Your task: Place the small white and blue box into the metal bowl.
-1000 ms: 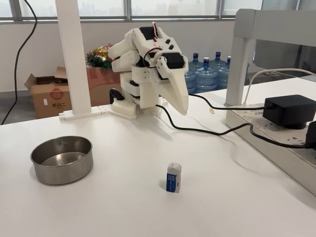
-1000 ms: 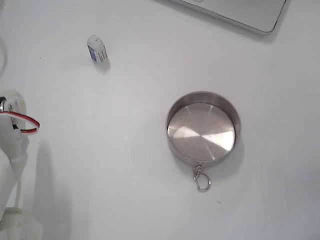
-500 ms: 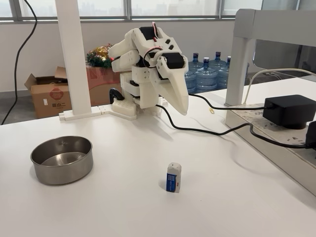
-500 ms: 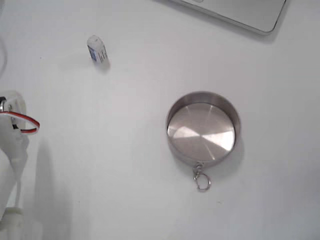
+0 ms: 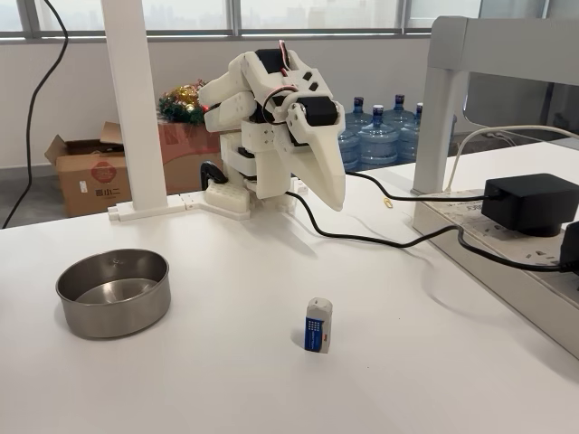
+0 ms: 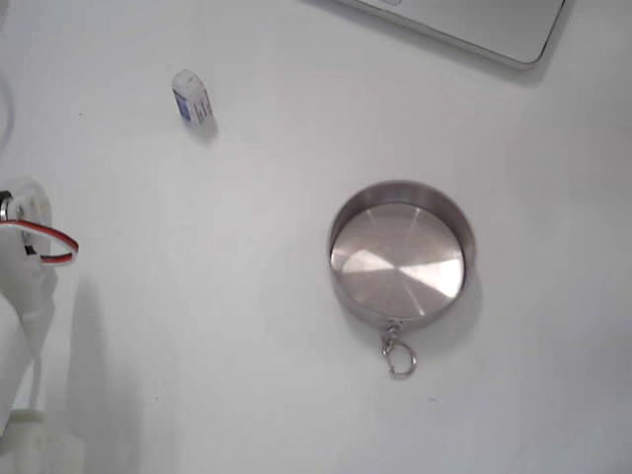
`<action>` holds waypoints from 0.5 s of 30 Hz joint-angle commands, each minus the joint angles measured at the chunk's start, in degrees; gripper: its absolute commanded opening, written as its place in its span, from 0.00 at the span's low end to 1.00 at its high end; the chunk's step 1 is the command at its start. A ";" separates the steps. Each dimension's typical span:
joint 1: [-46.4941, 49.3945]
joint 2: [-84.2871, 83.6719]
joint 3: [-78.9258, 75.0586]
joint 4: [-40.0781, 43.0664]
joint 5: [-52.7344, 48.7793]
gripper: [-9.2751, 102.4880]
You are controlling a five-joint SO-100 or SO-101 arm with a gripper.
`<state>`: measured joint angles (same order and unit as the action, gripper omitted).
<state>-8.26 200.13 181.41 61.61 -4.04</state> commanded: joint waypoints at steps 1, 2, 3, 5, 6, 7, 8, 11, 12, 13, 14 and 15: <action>0.18 1.05 2.99 0.35 -0.35 0.04; 0.18 1.05 2.99 0.35 -0.35 0.04; 0.18 1.05 2.99 0.35 -0.35 0.04; 0.18 1.05 2.99 0.35 -0.35 0.04; 0.18 1.05 2.99 0.35 -0.35 0.04; 0.79 1.05 2.99 0.35 -0.53 0.04; 1.05 1.05 2.99 0.35 0.00 0.04; 1.05 1.05 2.99 0.35 0.00 0.04; 1.05 0.97 2.99 0.35 0.00 0.04; 1.05 0.44 2.90 0.35 -0.26 0.04; 1.05 -0.97 2.90 0.18 0.09 0.04; 1.05 -2.55 2.81 -0.88 0.09 0.04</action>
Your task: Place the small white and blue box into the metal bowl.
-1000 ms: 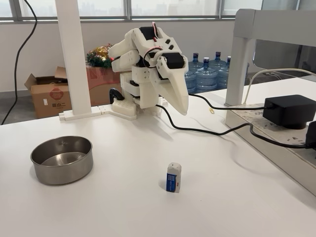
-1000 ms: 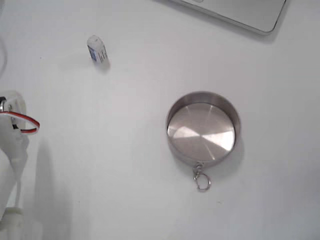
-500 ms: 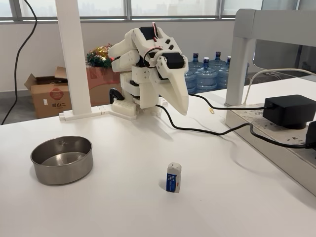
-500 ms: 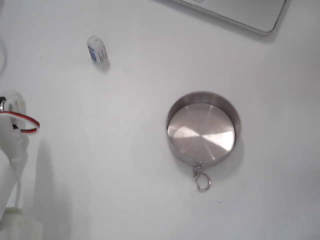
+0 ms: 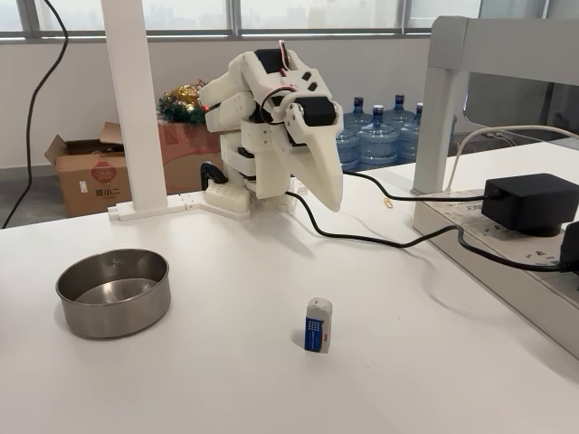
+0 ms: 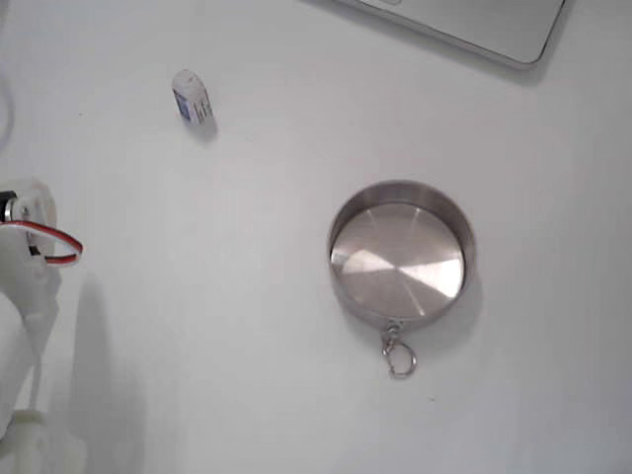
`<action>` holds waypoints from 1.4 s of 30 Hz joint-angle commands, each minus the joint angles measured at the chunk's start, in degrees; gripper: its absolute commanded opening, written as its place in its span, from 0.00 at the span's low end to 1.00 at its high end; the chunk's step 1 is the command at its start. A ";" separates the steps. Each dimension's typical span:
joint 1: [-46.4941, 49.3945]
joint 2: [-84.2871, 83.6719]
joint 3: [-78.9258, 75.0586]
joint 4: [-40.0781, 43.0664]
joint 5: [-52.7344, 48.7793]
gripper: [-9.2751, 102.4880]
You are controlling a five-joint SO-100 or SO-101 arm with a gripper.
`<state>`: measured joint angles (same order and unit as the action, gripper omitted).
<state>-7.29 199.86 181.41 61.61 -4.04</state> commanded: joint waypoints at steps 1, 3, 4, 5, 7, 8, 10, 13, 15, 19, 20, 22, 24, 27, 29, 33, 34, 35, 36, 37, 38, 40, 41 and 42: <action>0.18 -3.87 2.81 -3.60 0.09 0.04; 0.18 -8.88 2.90 -11.69 0.18 0.04; 0.18 -12.04 2.90 -16.44 0.18 0.04; 0.18 -15.12 2.90 -21.36 0.18 0.04; 1.41 -20.92 2.90 -33.22 0.18 0.04; 2.55 -23.29 2.90 -40.08 0.18 0.04; 5.36 -28.04 3.08 -55.11 -0.44 0.04; 9.05 -37.71 3.52 -71.02 0.09 0.04; 10.55 -44.91 3.16 -77.96 1.32 0.04; 11.25 -53.17 2.99 -87.28 20.04 0.04; 12.22 -54.58 2.99 -88.42 26.63 0.04; 13.80 -56.34 2.90 -89.38 40.25 0.04; 14.50 -57.74 2.90 -89.38 52.21 0.04; 15.03 -60.29 2.90 -89.12 65.92 0.04; 15.03 -62.75 2.90 -89.21 73.04 0.04; 15.21 -67.24 2.90 -89.47 83.41 0.04; 15.82 -68.29 2.90 -89.82 84.90 0.04; 16.00 -69.61 2.90 -90.09 86.04 0.04; 16.08 -70.75 2.90 -90.09 87.36 0.04; 16.17 -71.89 2.90 -90.09 87.98 0.04; 16.26 -73.21 2.81 -90.09 88.68 0.04; 16.26 -75.23 2.72 -90.18 90.09 0.04; 16.26 -76.11 2.37 -90.18 90.70 0.04; 16.35 -77.08 1.67 -90.18 91.23 0.04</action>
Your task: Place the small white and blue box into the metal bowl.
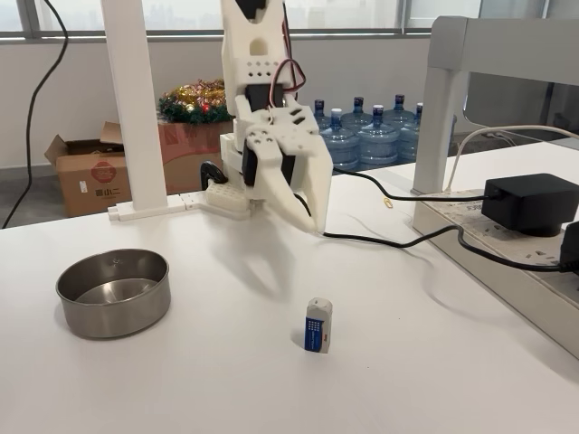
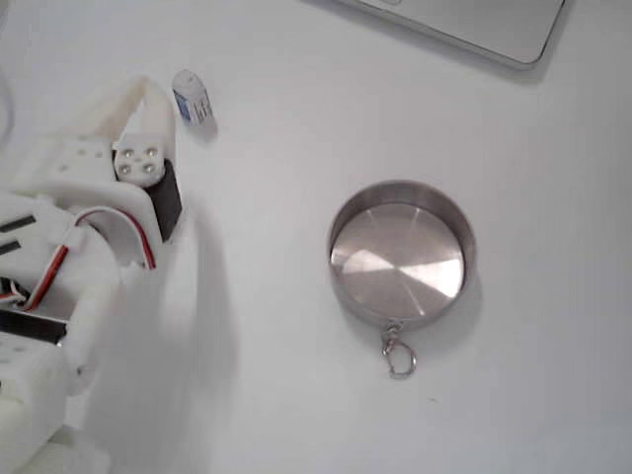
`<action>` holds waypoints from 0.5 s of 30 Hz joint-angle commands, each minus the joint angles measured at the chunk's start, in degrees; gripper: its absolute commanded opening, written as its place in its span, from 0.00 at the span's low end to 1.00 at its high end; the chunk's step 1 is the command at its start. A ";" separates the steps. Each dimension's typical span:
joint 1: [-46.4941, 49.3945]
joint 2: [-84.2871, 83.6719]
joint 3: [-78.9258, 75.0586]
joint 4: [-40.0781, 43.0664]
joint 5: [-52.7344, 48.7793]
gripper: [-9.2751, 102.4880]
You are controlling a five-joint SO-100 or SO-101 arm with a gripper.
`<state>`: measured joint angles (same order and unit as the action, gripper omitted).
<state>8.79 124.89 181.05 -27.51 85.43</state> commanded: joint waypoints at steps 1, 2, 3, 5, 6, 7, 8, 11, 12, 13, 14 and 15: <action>0.70 -3.52 0.97 -1.05 2.20 0.04; 1.14 -5.36 -0.18 -1.05 2.46 0.05; 1.23 -7.21 -1.41 -1.05 2.46 0.06; 0.97 -10.90 -3.96 -1.05 2.46 0.12; 0.79 -12.57 -5.19 -1.05 2.46 0.15; 0.62 -14.06 -6.33 -1.05 2.46 0.18; 0.62 -15.38 -7.47 -1.05 2.55 0.20; 0.53 -18.37 -10.72 -1.05 3.52 0.22; 0.53 -19.16 -11.78 -1.05 4.39 0.22; 0.53 -20.13 -12.74 -1.05 5.27 0.22; 0.53 -20.92 -13.62 -1.05 5.98 0.22; 0.44 -21.80 -14.59 -1.05 6.33 0.22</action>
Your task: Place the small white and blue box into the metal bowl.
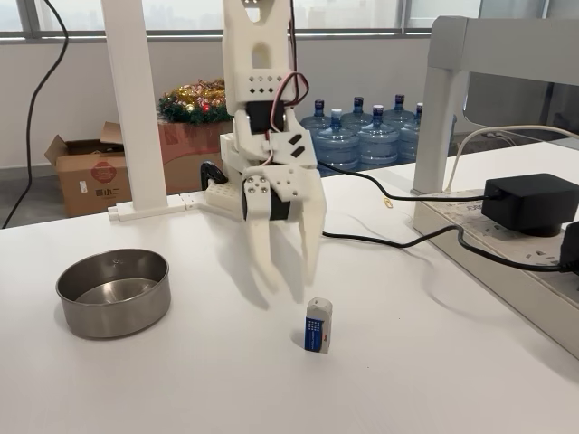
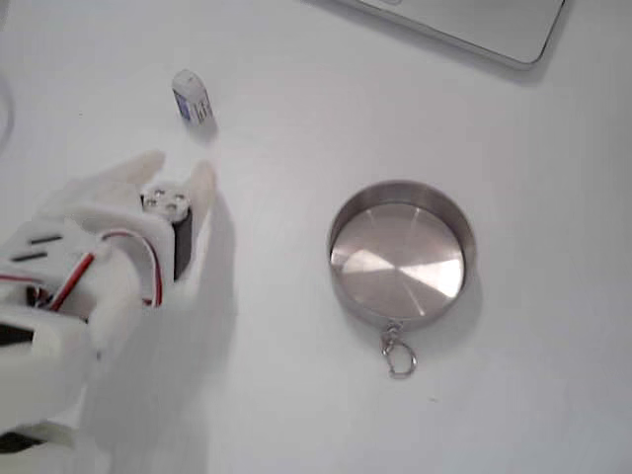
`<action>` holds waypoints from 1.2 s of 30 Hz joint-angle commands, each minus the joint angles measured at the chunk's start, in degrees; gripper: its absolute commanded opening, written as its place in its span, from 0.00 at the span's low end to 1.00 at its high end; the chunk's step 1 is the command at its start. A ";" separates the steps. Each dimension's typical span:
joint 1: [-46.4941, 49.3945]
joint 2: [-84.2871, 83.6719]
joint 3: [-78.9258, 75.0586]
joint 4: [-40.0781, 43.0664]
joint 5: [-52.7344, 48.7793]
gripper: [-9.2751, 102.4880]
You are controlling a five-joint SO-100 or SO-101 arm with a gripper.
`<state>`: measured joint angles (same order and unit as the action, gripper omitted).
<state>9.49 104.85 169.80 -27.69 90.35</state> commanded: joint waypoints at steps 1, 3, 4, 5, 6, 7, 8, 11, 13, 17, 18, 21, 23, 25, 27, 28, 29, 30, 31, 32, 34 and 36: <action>-0.35 -2.72 -4.22 -0.88 1.49 0.22; -1.14 -4.31 -6.15 -0.88 1.67 0.22; -1.14 -5.10 -7.03 -0.88 1.76 0.22; -1.23 -6.06 -7.82 -0.88 1.76 0.22; -1.23 -6.77 -8.61 -0.88 1.76 0.22; -1.32 -7.38 -9.32 -0.88 1.76 0.22; -1.32 -7.82 -10.02 -0.88 1.76 0.22; -1.05 -9.05 -11.51 -0.88 1.76 0.22; -0.97 -9.49 -12.13 -0.88 1.67 0.22; -0.62 -9.67 -12.39 -0.88 1.49 0.22; -0.62 -9.67 -12.39 -0.88 1.49 0.22; -0.62 -9.67 -12.39 -0.88 1.49 0.23; -0.97 -9.67 -12.39 -0.88 1.76 0.26; -1.23 -10.37 -12.39 -0.88 1.76 0.29; -1.41 -10.81 -12.48 -0.88 1.76 0.31; -1.41 -11.16 -12.57 -0.97 1.85 0.31; -1.41 -11.25 -12.57 -0.97 1.85 0.31; -1.41 -11.51 -12.66 -0.97 1.85 0.31; -1.41 -11.51 -12.66 -0.97 1.85 0.31; -1.41 -11.51 -13.01 -0.97 1.85 0.31; -1.41 -11.69 -14.15 -0.97 1.85 0.31; -1.41 -13.18 -15.21 -0.97 1.85 0.31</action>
<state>8.35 93.08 157.32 -27.69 91.85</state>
